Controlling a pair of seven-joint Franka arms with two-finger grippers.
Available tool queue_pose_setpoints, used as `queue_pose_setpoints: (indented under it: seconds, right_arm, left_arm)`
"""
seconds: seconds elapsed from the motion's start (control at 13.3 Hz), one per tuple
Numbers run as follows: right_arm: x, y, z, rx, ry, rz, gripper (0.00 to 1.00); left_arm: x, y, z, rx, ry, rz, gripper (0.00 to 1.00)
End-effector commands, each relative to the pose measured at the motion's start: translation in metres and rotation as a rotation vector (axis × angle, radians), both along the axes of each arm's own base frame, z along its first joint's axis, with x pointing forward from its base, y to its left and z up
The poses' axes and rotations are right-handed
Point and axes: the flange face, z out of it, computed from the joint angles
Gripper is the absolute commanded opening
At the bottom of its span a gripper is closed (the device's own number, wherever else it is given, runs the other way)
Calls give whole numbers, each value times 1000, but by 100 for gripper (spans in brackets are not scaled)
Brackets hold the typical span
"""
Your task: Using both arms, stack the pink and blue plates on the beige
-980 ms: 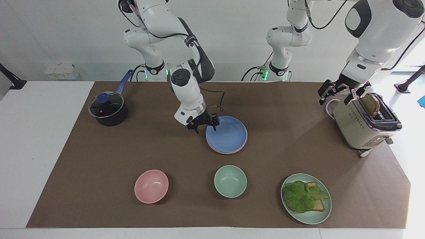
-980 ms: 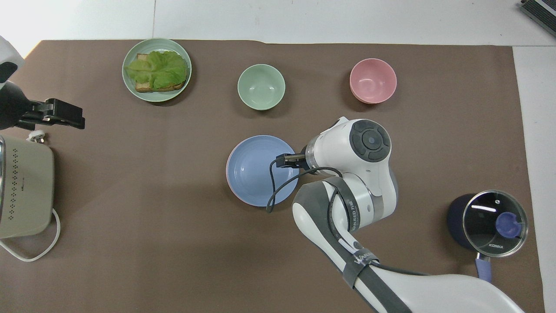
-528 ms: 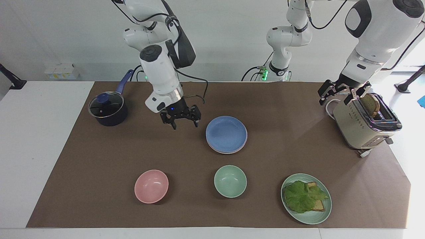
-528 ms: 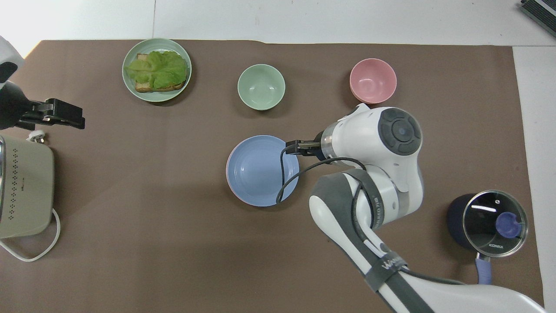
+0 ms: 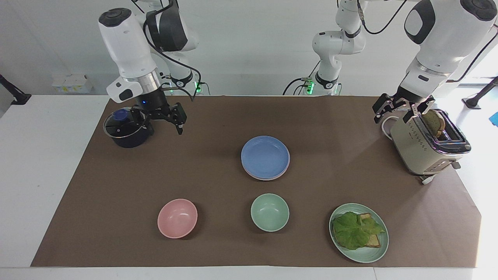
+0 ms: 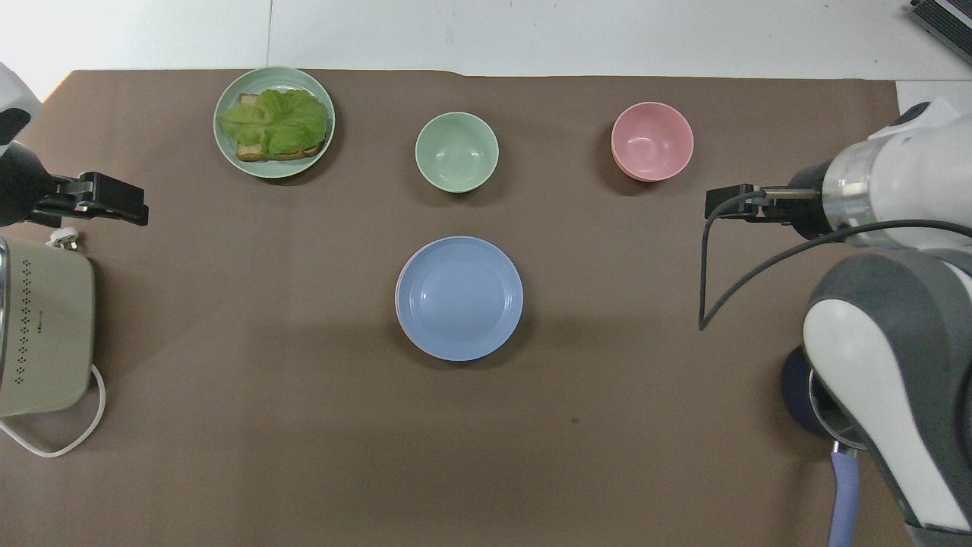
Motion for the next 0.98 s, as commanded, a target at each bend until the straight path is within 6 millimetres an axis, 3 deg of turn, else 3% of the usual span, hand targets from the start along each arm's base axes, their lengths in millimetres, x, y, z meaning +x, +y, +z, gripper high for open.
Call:
queue_pose_setpoints:
  seconds: [0.0,0.38,0.68,0.9]
  right_arm:
    - [-14,-24,24,-33,17,30,100]
    - [-24,-51,38,-58,65,32,100]
    - [-37,-56,64,-108,121,34,100]
    - [-42,-58,71,-136,191,36,100]
  left_arm:
    - [-2,3,1,16,5,1,100]
    - [-2,3,1,16,5,1,100]
    - [-2,3,1,16,5,1,100]
    - [-2,3,1,16,5,1,100]
